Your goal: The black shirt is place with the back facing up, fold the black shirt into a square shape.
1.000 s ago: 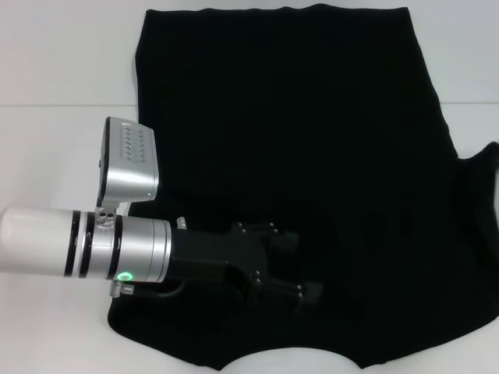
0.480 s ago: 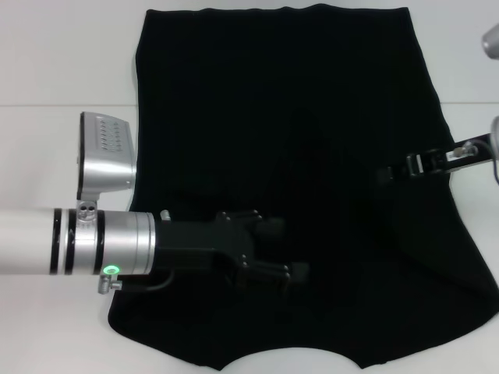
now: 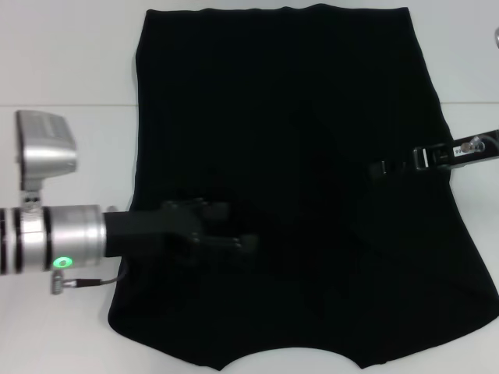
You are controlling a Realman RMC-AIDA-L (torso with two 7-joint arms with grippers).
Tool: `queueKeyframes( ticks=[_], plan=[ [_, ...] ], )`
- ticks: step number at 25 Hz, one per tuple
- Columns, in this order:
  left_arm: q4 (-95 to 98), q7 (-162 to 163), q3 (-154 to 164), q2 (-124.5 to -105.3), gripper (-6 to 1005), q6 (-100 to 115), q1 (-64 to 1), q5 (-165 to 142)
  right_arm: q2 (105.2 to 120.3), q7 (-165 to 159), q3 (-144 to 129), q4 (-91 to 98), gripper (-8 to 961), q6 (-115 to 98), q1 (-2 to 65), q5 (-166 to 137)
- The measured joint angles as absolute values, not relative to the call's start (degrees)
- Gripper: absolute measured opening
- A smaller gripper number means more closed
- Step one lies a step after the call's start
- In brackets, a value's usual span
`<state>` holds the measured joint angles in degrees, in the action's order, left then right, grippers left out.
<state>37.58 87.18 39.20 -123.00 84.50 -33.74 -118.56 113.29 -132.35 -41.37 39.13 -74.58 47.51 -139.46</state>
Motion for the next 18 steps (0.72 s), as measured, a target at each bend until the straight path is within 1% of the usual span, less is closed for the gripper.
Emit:
queueKeyframes(
  ticks=[3, 6, 14, 18],
  plan=[
    [40.1, 92.4, 37.1, -122.59, 948, 84.5, -32.0, -121.0, 113.5, -128.8, -41.3, 38.6, 503, -74.7, 46.2, -135.6],
    [43.3, 97.0, 33.8, -122.45, 948, 85.6, -30.7, -126.1, 114.09, -124.2, -41.3, 38.2, 653, -75.2, 45.0, -131.3],
    [53.1, 100.8, 26.8, -122.9, 947, 90.5, -26.5, -135.6, 114.67, -114.3, -41.1, 33.2, 878, -73.9, 44.6, -124.9],
    [55.2, 100.4, 26.6, -123.06, 948, 91.6, -25.2, -137.5, 114.87, -113.8, -41.1, 33.1, 931, -73.1, 44.8, -124.6]
  ],
)
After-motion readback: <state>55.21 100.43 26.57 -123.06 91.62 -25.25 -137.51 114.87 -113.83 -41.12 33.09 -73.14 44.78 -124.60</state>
